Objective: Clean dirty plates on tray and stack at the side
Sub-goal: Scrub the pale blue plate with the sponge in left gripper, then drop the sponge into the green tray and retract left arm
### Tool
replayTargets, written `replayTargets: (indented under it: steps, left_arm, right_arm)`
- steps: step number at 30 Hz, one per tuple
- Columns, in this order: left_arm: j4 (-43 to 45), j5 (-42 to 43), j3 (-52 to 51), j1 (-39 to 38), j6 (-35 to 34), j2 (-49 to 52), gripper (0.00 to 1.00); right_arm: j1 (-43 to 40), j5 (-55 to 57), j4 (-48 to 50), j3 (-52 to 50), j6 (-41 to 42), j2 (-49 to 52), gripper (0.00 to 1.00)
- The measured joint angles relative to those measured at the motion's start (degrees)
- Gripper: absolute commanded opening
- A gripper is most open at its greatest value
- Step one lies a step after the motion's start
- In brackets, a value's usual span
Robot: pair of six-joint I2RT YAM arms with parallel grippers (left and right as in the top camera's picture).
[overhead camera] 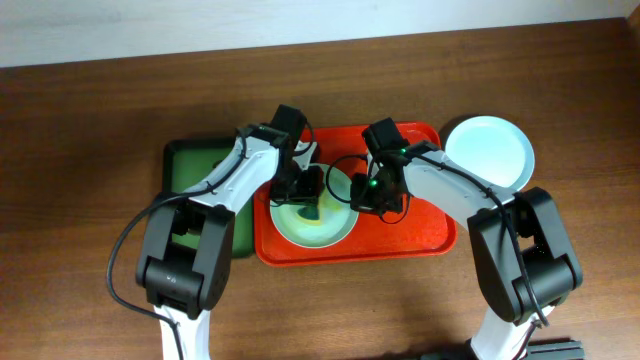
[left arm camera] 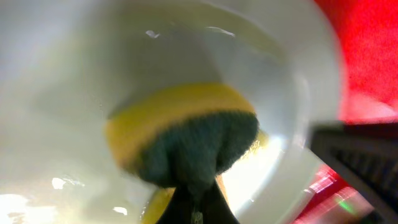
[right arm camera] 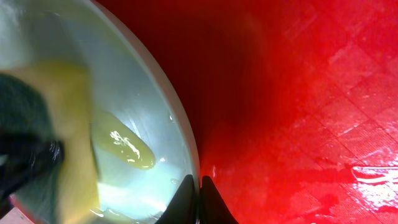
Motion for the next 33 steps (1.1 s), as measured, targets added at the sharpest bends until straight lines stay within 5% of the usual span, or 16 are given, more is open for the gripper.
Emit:
replayTargets:
  steps: [4,11,23,25,31,32,33]
  left_arm:
    - [-6.29,-0.44,7.1,1.64,0.22,-1.01,0.0]
    - [-17.2,-15.98,10.6,16.28,2.38,-6.69,0.0]
    - [-2.82,-22.71,-3.56,23.21,9.51,-6.67,0.01]
    - [-1.73,-23.08,-4.42,23.21,9.53,-6.67,0.28]
    - [-3.74,-22.58,-4.07,23.21,10.32,-6.67,0.47]
    - [-5.66,-22.43,-2.93,23.21,10.25,-6.69,0.67]
    - [-7.54,-22.34,-0.39,23.21,10.1,-6.69,0.74]
  right_arm:
    - [0.0,-0.07,-0.07,-0.02,-0.02,0.0,0.04]
    - [0.0,-0.2,-0.07,-0.02,-0.02,0.0,0.04]
    - [0.0,-0.22,0.2,-0.02,0.02,0.0,0.04]
    - [0.0,-0.22,0.2,-0.02,0.0,0.0,0.04]
    - [0.0,-0.22,0.22,-0.02,0.0,0.0,0.05]
    - [0.0,-0.24,0.24,-0.02,-0.04,0.0,0.05]
    - [0.0,-0.22,0.33,-0.02,0.0,0.0,0.05]
